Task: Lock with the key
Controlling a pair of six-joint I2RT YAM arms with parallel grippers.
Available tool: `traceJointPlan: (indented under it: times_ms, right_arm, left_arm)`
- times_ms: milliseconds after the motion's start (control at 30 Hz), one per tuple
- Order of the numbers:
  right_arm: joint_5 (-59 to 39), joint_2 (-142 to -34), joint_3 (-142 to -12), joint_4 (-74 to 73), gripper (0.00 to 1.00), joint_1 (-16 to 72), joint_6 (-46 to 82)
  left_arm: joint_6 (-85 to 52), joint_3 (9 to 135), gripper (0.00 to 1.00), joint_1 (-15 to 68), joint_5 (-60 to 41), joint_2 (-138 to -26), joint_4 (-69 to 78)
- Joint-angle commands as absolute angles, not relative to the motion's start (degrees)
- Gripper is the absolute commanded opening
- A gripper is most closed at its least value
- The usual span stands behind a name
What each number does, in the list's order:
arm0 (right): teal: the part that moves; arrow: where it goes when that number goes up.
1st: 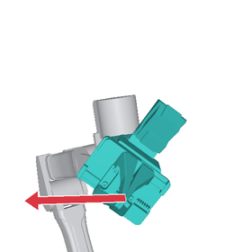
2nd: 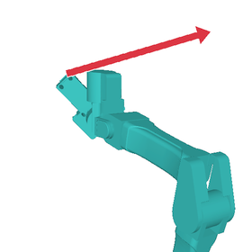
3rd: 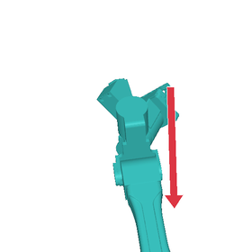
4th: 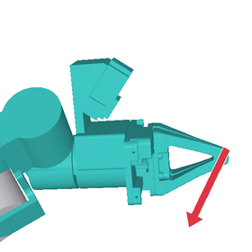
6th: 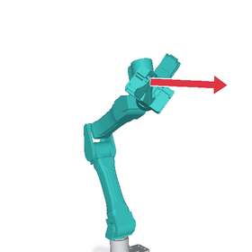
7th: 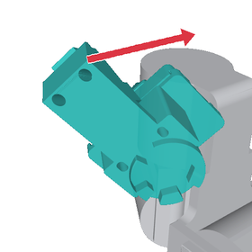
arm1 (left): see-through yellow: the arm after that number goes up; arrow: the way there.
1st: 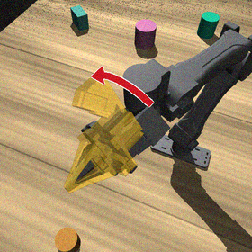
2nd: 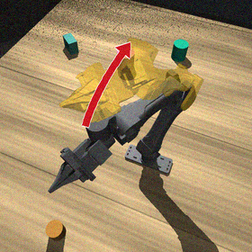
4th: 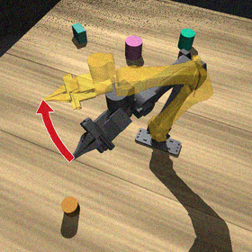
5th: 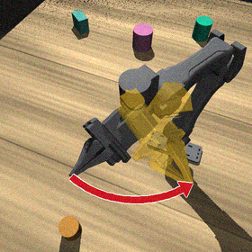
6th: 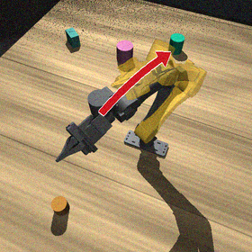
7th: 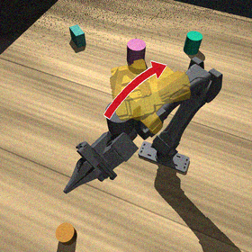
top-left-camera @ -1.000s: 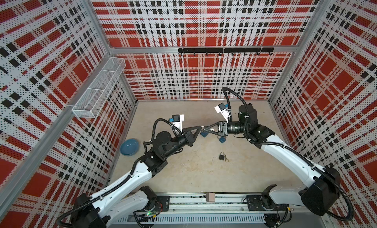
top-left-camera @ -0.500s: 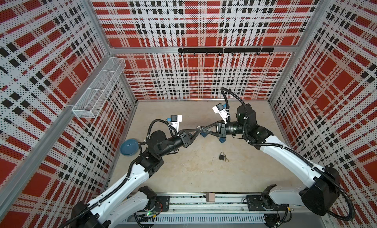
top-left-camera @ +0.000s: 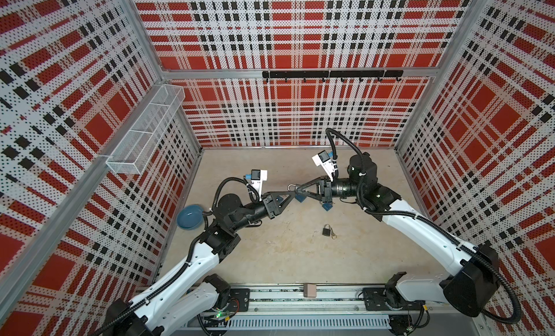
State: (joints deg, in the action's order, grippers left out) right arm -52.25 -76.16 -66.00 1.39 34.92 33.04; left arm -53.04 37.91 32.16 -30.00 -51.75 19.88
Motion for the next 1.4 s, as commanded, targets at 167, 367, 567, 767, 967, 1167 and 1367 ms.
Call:
traceJointPlan:
  times_ms: [167,367,567,767,967,1167,1367]
  right_arm:
    - [-52.8,-77.2,-65.7,-2.8,0.0,35.4,33.4]
    - [-53.0,-77.3,-65.7,-2.9,0.0,35.7,33.5]
    - [-52.9,-77.6,-65.9,-2.8,0.0,35.8,33.5]
    - [-53.0,-77.7,-66.0,-3.0,0.0,35.9,33.6]
    - [-53.0,-78.0,-65.6,-4.6,0.0,35.9,34.4]
    - [-52.0,-78.3,-65.4,-5.3,0.25,35.8,34.9]
    - [-51.2,-77.3,-62.7,-9.5,0.44,34.6,37.0]
  left_arm:
    - [-55.6,38.7,0.25,30.0,-32.1,-52.0,26.0]
    - [-56.5,38.9,0.25,29.9,-32.4,-54.0,28.1]
    - [-57.7,38.9,0.18,29.9,-33.2,-55.6,30.3]
    - [-57.8,38.6,0.0,29.9,-33.2,-56.1,30.3]
    - [-58.4,37.4,0.0,30.0,-32.2,-56.5,30.4]
    - [-57.9,37.2,0.0,29.6,-30.3,-57.5,30.5]
    - [-58.4,38.1,0.0,28.2,-30.6,-57.8,30.9]
